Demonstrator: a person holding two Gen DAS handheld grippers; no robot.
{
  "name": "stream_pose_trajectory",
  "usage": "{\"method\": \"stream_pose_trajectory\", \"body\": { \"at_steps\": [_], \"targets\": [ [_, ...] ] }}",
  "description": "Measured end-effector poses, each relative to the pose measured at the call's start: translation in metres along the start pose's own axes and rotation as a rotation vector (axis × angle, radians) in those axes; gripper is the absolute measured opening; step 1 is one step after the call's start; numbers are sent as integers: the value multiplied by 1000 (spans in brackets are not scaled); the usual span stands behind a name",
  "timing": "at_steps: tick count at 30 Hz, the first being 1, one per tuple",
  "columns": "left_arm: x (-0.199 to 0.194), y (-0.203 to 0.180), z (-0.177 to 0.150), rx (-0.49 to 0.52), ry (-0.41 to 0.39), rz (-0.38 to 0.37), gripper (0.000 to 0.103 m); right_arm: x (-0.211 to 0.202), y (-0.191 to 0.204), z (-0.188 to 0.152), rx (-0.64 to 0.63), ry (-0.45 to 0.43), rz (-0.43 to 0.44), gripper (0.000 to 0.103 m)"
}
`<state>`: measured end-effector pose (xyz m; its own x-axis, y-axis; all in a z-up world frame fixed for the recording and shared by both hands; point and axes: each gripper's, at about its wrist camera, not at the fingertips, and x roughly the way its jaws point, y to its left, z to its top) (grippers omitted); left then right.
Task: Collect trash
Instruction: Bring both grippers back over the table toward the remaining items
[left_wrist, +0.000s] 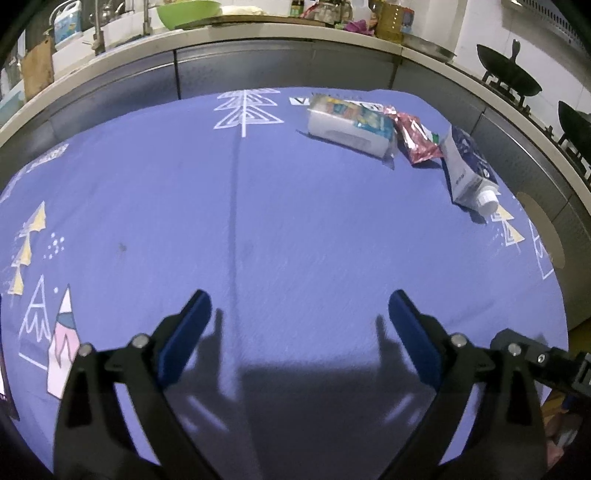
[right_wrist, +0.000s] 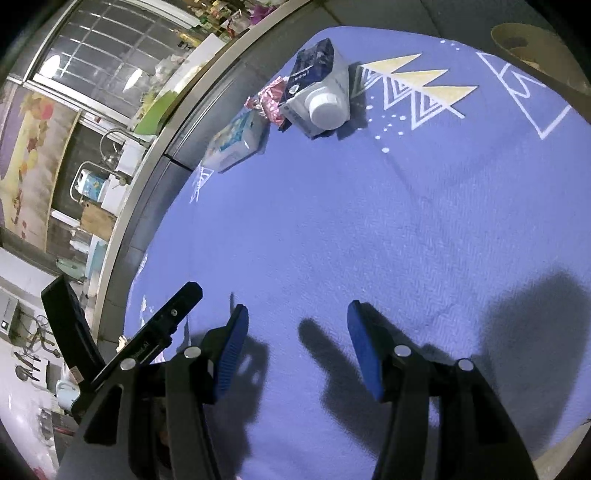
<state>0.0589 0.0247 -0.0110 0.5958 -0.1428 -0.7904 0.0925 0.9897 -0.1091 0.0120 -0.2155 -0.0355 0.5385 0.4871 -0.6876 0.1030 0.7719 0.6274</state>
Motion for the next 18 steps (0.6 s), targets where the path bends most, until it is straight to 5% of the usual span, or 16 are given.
{"method": "stream_pose_trajectory", "body": {
  "at_steps": [18],
  "targets": [
    [10, 8, -14, -4, 48, -13, 97, 5, 14, -27, -169, -136, 31, 75]
  ]
}}
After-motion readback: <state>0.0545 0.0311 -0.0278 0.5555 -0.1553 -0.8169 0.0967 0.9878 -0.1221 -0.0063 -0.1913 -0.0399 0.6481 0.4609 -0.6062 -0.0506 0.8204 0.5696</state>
